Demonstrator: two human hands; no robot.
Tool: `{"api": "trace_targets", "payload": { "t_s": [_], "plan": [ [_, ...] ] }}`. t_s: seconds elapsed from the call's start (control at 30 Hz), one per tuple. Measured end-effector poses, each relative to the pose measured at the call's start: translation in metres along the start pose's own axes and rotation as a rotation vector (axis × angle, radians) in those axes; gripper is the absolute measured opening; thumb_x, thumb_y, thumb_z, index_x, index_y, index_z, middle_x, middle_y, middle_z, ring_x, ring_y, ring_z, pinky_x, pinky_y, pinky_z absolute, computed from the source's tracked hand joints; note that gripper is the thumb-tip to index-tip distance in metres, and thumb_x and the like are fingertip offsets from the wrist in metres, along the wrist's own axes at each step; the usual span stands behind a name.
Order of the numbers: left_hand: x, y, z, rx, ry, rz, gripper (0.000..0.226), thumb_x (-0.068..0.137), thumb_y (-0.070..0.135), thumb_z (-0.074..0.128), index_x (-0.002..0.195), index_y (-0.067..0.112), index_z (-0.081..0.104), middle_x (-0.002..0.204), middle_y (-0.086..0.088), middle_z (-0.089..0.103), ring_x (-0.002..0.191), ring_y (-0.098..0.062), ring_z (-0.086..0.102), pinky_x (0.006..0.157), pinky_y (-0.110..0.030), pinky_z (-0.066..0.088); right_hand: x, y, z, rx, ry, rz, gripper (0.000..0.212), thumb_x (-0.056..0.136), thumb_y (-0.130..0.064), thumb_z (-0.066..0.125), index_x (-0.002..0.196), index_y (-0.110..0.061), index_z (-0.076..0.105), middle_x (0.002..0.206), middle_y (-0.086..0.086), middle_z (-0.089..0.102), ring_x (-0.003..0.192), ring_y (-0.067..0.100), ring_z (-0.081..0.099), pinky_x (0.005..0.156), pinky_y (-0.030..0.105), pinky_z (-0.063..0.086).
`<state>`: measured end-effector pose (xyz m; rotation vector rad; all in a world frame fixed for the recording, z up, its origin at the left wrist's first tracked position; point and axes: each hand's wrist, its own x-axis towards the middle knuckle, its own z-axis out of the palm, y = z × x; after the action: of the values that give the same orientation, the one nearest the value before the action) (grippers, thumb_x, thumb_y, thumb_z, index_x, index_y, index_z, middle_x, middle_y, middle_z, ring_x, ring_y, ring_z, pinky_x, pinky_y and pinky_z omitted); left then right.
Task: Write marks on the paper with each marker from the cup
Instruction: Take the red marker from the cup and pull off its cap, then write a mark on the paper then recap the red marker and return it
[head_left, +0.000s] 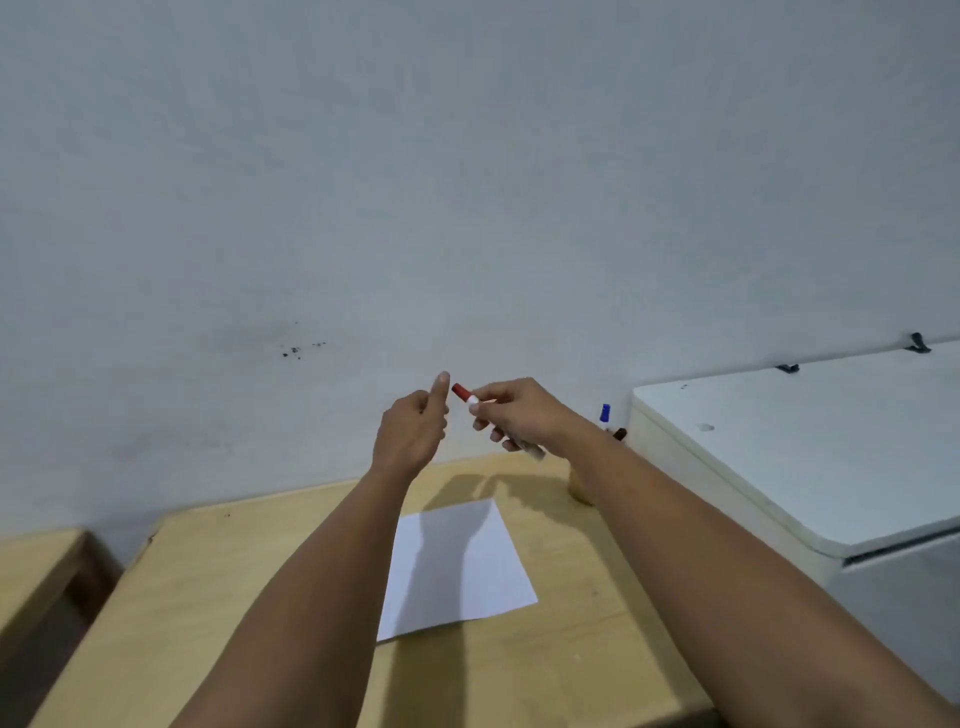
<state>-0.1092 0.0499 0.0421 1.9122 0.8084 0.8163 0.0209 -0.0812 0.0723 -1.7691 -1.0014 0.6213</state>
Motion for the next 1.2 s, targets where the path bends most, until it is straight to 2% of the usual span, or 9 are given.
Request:
{"api": "trace_targets", "payload": {
  "t_s": [0.07,0.13,0.23,0.43,0.53,0.67,0.8,1.0,1.2],
  "plan": [
    [-0.006,-0.009,-0.025,0.054,0.030,-0.008,0.078,0.087,0.085,0.034,0.077,0.018,0.071,0.077,-0.003,0.074,0.075,-0.025,0.071,0.080,-0.044,0.059,-0.001,-0.007,0.026,-0.073,-0.075,0.010,0.024,0.103,-0.029,0.071,0.116,-0.011,0.079,0.082,-0.003,0.075,0.047,0.001,0.057,0.041,0.015,0.040],
    [-0.009,-0.020,-0.046,0.126,0.029,0.007,0.076,0.092,0.080,0.032,0.072,0.018,0.071,0.079,-0.002,0.075,0.072,-0.028,0.068,0.074,-0.044,0.058,0.001,-0.011,0.052,-0.107,-0.143,0.002,0.024,0.099,-0.034,0.076,0.104,-0.011,0.082,0.067,-0.011,0.073,0.043,0.002,0.055,0.043,0.018,0.037],
    [-0.012,-0.042,-0.073,0.287,0.019,0.037,0.070,0.103,0.060,0.033,0.067,0.010,0.066,0.081,-0.007,0.075,0.068,-0.030,0.061,0.068,-0.041,0.051,0.008,-0.016,0.089,-0.075,-0.246,-0.024,0.018,0.094,-0.033,0.081,0.092,-0.016,0.082,0.074,-0.010,0.078,0.055,0.008,0.058,0.056,0.029,0.043],
    [-0.010,-0.099,-0.137,0.485,0.155,-0.028,0.067,0.105,0.055,0.034,0.058,0.009,0.050,0.085,-0.012,0.075,0.080,-0.036,0.066,0.063,-0.037,0.042,0.021,-0.006,0.122,-0.253,-0.211,-0.122,0.014,0.095,-0.017,0.077,0.101,-0.006,0.083,0.083,0.003,0.076,0.064,0.009,0.059,0.053,0.012,0.042],
    [-0.019,-0.132,-0.165,0.764,0.161,-0.049,0.063,0.104,0.059,0.030,0.072,0.010,0.052,0.075,-0.006,0.063,0.080,-0.036,0.063,0.061,-0.035,0.039,0.029,0.009,0.121,-0.151,-0.089,-0.053,0.016,0.098,-0.012,0.071,0.107,-0.003,0.079,0.095,0.015,0.075,0.069,0.015,0.060,0.056,0.019,0.044],
    [-0.031,-0.175,-0.159,1.059,-0.020,-0.040,0.045,0.106,0.054,0.029,0.100,0.015,0.050,0.096,-0.008,0.067,0.091,-0.034,0.065,0.069,-0.037,0.040,0.033,0.025,0.126,0.159,-0.006,0.064,0.029,0.099,0.001,0.063,0.124,-0.014,0.059,0.101,0.019,0.075,0.065,0.020,0.061,0.059,0.029,0.048],
    [-0.043,-0.200,-0.137,1.035,-0.073,-0.022,0.034,0.104,0.051,0.037,0.098,0.018,0.042,0.097,-0.006,0.067,0.090,-0.033,0.066,0.073,-0.038,0.041,0.040,0.041,0.133,0.341,0.049,0.091,0.015,0.104,0.001,0.055,0.105,-0.013,0.059,0.097,0.016,0.070,0.061,0.021,0.059,0.054,0.029,0.051],
    [-0.048,-0.216,-0.124,1.053,-0.038,0.029,0.041,0.101,0.055,0.044,0.106,0.015,0.053,0.100,-0.004,0.066,0.093,-0.031,0.064,0.077,-0.040,0.039,0.045,0.053,0.137,0.507,0.050,0.130,0.017,0.105,-0.001,0.057,0.104,-0.013,0.070,0.099,0.017,0.069,0.061,0.022,0.063,0.052,0.028,0.054],
    [-0.066,-0.206,-0.123,0.984,0.152,0.121,0.047,0.092,0.067,0.045,0.109,0.026,0.062,0.109,0.008,0.061,0.098,-0.023,0.052,0.080,-0.038,0.039,0.042,0.046,0.138,0.707,0.069,0.215,0.041,0.100,0.006,0.040,0.113,-0.013,0.074,0.105,0.018,0.078,0.071,0.028,0.074,0.062,0.033,0.060]
  ]
}}
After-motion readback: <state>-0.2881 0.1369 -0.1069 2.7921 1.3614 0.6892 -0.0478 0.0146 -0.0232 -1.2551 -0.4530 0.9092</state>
